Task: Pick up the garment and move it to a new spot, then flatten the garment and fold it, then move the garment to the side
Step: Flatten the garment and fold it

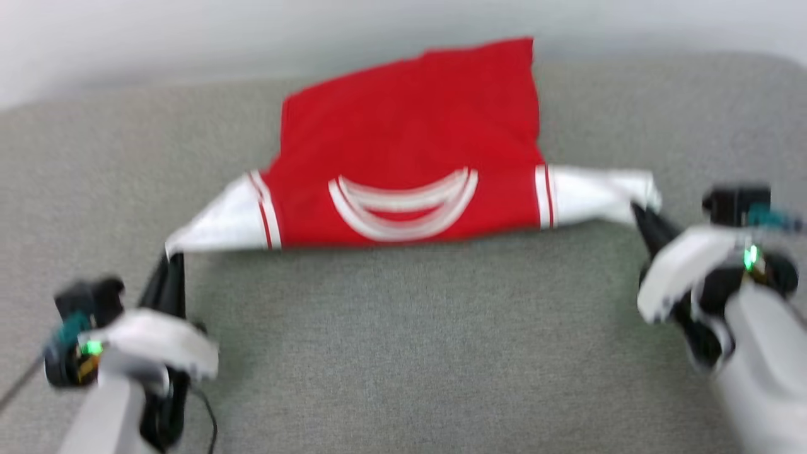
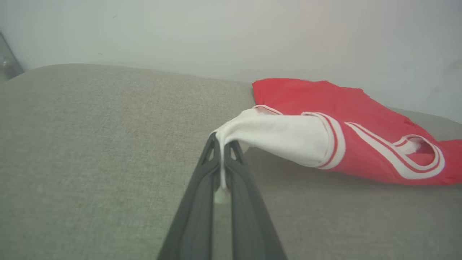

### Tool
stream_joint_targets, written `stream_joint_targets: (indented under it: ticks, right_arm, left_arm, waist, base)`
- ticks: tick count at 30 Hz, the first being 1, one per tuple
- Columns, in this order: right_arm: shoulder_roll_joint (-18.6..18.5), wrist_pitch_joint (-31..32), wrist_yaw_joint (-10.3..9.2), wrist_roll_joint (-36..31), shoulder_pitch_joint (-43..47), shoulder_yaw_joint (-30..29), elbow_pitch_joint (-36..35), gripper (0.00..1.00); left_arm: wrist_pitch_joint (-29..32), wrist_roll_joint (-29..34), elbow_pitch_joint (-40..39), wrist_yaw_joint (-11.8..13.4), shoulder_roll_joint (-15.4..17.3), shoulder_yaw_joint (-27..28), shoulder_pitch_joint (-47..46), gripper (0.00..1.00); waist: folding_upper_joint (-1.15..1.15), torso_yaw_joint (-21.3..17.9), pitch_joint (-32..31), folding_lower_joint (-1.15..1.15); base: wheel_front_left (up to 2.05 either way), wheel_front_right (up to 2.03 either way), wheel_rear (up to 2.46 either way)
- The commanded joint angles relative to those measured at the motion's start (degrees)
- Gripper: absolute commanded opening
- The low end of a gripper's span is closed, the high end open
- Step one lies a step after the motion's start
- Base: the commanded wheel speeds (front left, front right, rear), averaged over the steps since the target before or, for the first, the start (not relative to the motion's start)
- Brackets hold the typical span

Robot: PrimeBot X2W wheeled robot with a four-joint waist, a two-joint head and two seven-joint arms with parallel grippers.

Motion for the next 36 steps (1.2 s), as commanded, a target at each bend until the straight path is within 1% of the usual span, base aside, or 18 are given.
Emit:
stream_joint_targets:
  ticks: [1,5,7,10,13,15,17,18,19,20,21,22,24,25,29,32,36]
  right_arm:
    - [-0.5,-0.2,-0.04,0.5,2.5,-0.6,-1.0,0.0]
    - [-1.0,0.9,-0.03,1.4,13.5,-2.9,-5.8,0.0]
    - [-0.5,2.0,-0.03,1.6,19.0,-4.5,-8.7,0.0]
    - [-0.5,3.5,-0.04,0.6,27.0,-7.3,-13.2,0.0]
    - [-0.1,5.6,-0.04,-0.7,34.3,-10.4,-17.9,0.0]
    - [0.6,6.9,-0.05,-1.9,38.5,-12.7,-20.5,0.0]
    - [1.5,8.8,-0.04,-3.4,41.7,-13.8,-22.3,0.0]
    - [1.8,9.5,-0.04,-4.3,42.9,-14.2,-23.2,0.11]
    - [2.4,10.2,-0.04,-4.5,43.7,-14.4,-24.0,0.35]
    - [3.1,10.7,-0.04,-4.4,44.4,-14.5,-24.8,0.51]
    - [3.5,11.1,-0.04,-4.4,44.8,-14.6,-25.5,0.91]
    - [3.6,11.2,-0.04,-4.7,45.0,-14.9,-26.3,1.0]
    - [4.3,10.8,-0.03,-4.6,45.0,-15.2,-28.0,1.0]
    - [4.6,9.5,-0.03,-4.4,44.4,-16.0,-29.3,1.0]
    - [5.6,6.3,-0.03,-4.5,40.5,-20.3,-32.0,1.0]
    - [5.0,7.0,-0.02,-4.8,34.7,-22.9,-31.8,1.0]
    - [2.5,10.4,-0.02,-3.7,24.7,-25.0,-27.8,1.0]
  left_arm:
    - [-0.2,0.4,-1.1,0.5,0.2,0.1,2.1,0.0]
    - [1.9,-0.4,-6.5,3.1,0.3,0.1,12.3,0.0]
    - [3.1,-0.6,-9.5,4.7,0.4,0.3,17.2,0.0]
    - [4.9,-0.7,-14.0,7.0,0.6,0.3,23.9,0.0]
    - [6.4,-0.5,-18.0,9.3,0.9,0.3,29.3,0.0]
    - [7.0,-0.5,-20.6,10.3,0.8,0.2,31.8,0.0]
    - [7.5,0.0,-22.5,11.2,0.8,-0.3,33.5,0.0]
    - [7.7,0.5,-23.3,11.5,0.8,-0.7,34.0,0.0]
    - [8.1,0.7,-24.1,11.6,0.7,-1.2,34.4,0.0]
    - [8.0,1.1,-24.7,11.8,0.7,-1.5,34.7,0.0]
    - [7.8,1.3,-25.2,12.1,0.6,-1.7,34.8,0.0]
    - [7.7,1.6,-25.7,12.2,0.4,-2.1,34.8,0.0]
    - [7.4,2.4,-26.7,12.1,0.2,-3.0,34.2,0.0]
    - [7.0,2.7,-27.4,12.3,0.0,-3.2,33.7,0.0]
    - [6.3,3.7,-29.1,12.5,-0.3,-4.0,32.6,0.0]
    - [6.4,3.9,-30.4,12.4,-0.6,-4.6,31.3,0.0]
    - [6.2,5.1,-32.0,11.5,-0.9,-5.8,28.5,0.0]
  waist:
    - [0.0,0.0,-3.7,0.01]
    - [0.0,0.0,-7.5,0.01]
    - [0.0,0.0,-9.2,0.01]
    - [0.0,0.3,-11.2,0.01]
    - [0.0,0.6,-12.2,0.01]
    - [0.0,0.9,-12.4,0.01]
    - [0.0,1.3,-12.4,0.01]
    - [0.0,1.4,-12.4,0.01]
    - [0.0,1.5,-12.3,0.01]
    - [0.0,1.6,-12.3,0.01]
    - [0.0,1.6,-12.2,0.01]
    - [0.0,1.8,-12.1,0.01]
    - [0.0,2.4,-12.0,0.01]
    - [0.0,2.8,-11.9,0.01]
    - [0.0,4.0,-11.2,0.01]
    - [0.0,5.3,-9.5,0.01]
    - [0.0,8.1,-6.5,0.01]
  base:
    - [0.0,0.0,0.0]
    - [0.0,0.0,0.0]
    - [0.0,0.0,0.0]
    - [0.0,0.0,0.0]
    - [0.0,0.0,0.0]
    - [0.0,0.0,0.0]
    - [0.0,0.0,0.0]
    - [0.0,0.0,0.0]
    - [0.0,0.0,0.0]
    - [0.0,0.0,0.0]
    - [0.0,0.0,0.0]
    - [0.0,0.0,0.0]
    - [0.0,0.0,0.0]
    - [0.0,0.0,0.0]
    - [0.0,0.0,0.0]
    - [0.0,0.0,0.0]
    - [0.0,0.0,0.0]
